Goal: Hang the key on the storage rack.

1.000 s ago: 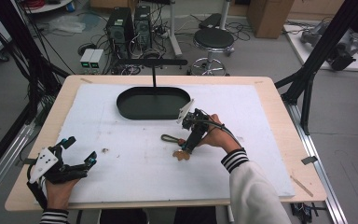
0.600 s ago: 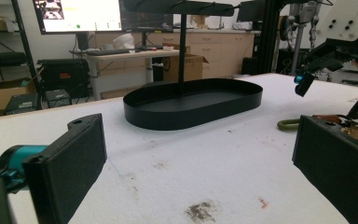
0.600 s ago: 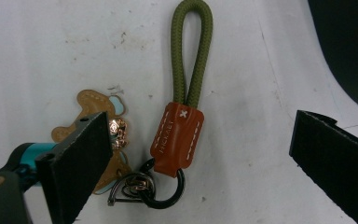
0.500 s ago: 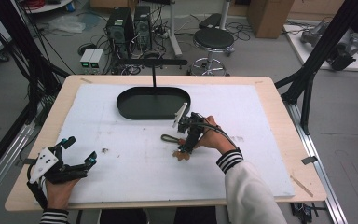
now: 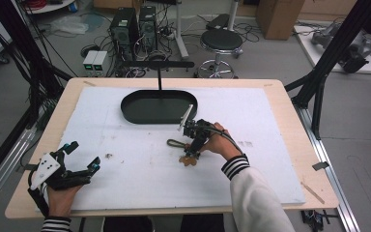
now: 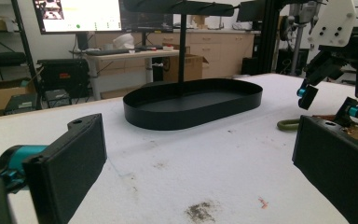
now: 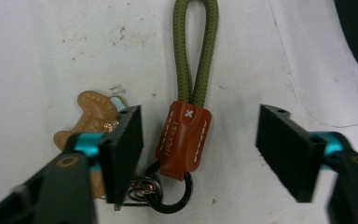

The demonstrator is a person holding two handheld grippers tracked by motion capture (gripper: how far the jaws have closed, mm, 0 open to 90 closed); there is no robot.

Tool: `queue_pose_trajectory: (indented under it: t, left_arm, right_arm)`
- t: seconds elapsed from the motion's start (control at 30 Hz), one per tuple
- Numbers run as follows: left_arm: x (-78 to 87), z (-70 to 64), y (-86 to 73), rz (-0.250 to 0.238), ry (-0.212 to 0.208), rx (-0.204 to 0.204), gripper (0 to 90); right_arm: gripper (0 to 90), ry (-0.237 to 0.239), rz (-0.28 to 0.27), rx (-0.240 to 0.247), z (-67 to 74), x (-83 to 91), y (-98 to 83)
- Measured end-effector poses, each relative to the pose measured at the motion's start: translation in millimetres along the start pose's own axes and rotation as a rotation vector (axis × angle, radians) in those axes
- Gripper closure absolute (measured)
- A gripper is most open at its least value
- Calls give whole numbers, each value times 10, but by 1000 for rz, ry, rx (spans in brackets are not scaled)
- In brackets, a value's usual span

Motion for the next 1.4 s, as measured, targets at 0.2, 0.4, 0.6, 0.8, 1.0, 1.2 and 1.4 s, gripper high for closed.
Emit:
queue_pose_trajectory:
  t: [0.2, 0.4, 0.6, 0.8, 1.0, 1.2, 1.4]
  left_arm:
    - [0, 0, 0, -1, 0, 2, 33]
    - [0, 1, 0, -1, 0, 2, 33]
    - [0, 1, 0, -1, 0, 2, 32]
    - [0, 0, 0, -1, 0, 2, 32]
    - [0, 0, 0, -1, 0, 2, 33]
    - [0, 1, 0, -1, -1, 2, 32]
    - [0, 0, 0, -1, -1, 2, 33]
  right_arm:
    - [479, -3, 42, -14, 13, -30, 10]
    - [564, 15, 48, -33, 8, -27, 5]
    - [721, 16, 61, -41, 20, -23, 18]
    - [742, 31, 53, -54, 21, -5, 6]
    - [751, 26, 41, -55, 17, 25, 2]
    - [752, 14, -3, -75, 0, 94, -7]
    - [752, -9, -90, -108, -50, 219, -46]
Point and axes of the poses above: each handheld gripper's, and its own axes: x roughly backward along the jaws, y roughly out of its top, z roughly to its left, the point moved 1 cm from there along -x, roughly forward along the jaws, and after that the axes turned 7 degrees about x, right-handed, at the moved point
